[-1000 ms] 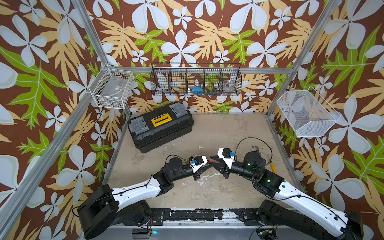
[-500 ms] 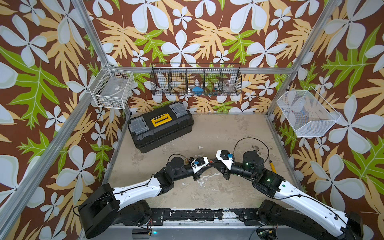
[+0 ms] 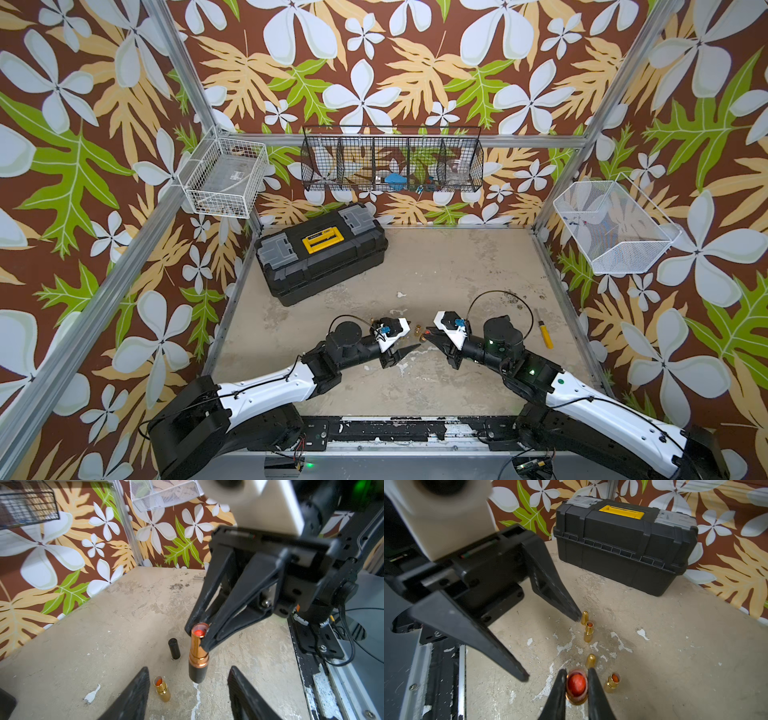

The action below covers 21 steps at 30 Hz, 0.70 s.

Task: Open the lipstick cap
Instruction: Pick up the lipstick at the center of the board, then place the lipstick at the center of the board.

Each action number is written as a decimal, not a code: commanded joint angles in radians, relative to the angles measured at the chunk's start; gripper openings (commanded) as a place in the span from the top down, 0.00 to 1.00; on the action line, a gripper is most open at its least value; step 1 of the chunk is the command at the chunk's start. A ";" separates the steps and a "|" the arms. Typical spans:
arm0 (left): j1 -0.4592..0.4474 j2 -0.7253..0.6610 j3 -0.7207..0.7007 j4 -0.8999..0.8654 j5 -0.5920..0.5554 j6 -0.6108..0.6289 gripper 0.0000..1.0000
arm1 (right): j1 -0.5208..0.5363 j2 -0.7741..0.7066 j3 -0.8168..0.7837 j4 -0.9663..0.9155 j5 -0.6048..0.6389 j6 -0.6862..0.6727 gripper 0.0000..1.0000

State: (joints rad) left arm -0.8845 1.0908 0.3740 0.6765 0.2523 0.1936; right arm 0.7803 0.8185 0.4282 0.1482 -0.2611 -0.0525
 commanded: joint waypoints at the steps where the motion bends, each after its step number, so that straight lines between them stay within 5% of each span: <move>1: 0.000 -0.064 -0.053 0.120 -0.091 -0.061 0.36 | 0.001 -0.006 -0.054 0.146 0.075 0.052 0.82; 10: 0.001 -0.223 -0.118 0.159 -0.322 -0.077 0.32 | 0.001 0.055 -0.203 0.352 0.174 0.091 0.82; 21: 0.001 -0.242 -0.134 0.152 -0.386 -0.067 0.31 | 0.017 0.280 -0.250 0.555 0.210 0.089 0.82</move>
State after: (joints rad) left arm -0.8841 0.8513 0.2401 0.8112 -0.1047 0.1261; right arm 0.7925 1.0599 0.1707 0.6167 -0.0784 0.0467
